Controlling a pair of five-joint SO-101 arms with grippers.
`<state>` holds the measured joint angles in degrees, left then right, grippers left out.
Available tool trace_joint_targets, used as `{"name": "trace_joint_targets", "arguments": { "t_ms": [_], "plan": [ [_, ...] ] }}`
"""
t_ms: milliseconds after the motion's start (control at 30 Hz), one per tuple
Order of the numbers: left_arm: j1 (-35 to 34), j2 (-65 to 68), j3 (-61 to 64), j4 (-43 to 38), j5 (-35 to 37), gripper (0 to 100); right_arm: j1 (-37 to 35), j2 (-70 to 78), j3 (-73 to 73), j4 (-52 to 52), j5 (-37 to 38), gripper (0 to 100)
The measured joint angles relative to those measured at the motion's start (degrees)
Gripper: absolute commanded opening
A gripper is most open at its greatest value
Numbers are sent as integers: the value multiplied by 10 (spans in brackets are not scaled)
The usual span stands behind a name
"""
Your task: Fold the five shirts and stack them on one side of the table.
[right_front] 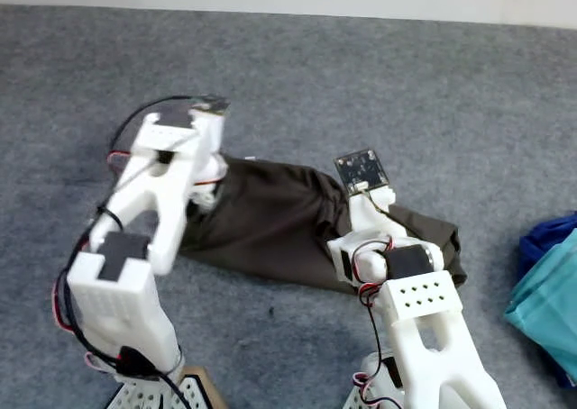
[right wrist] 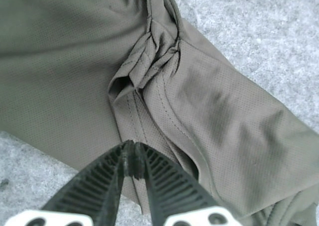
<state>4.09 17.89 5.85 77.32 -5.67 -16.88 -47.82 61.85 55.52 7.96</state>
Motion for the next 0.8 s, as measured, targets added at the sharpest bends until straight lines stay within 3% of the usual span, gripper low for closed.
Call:
{"name": "trace_joint_targets", "arguments": {
  "t_ms": [367, 533, 800],
  "plan": [
    [200, -107, 0, 97, 3, 6, 0, 0, 0, 0, 0, 6],
    [240, -107, -15, 97, 48, 6, 17, 0, 0, 0, -2, 6],
    [306, -66, -92, 92, 57, 7, 75, -4, 1, -24, -41, 6]
  ]
}}
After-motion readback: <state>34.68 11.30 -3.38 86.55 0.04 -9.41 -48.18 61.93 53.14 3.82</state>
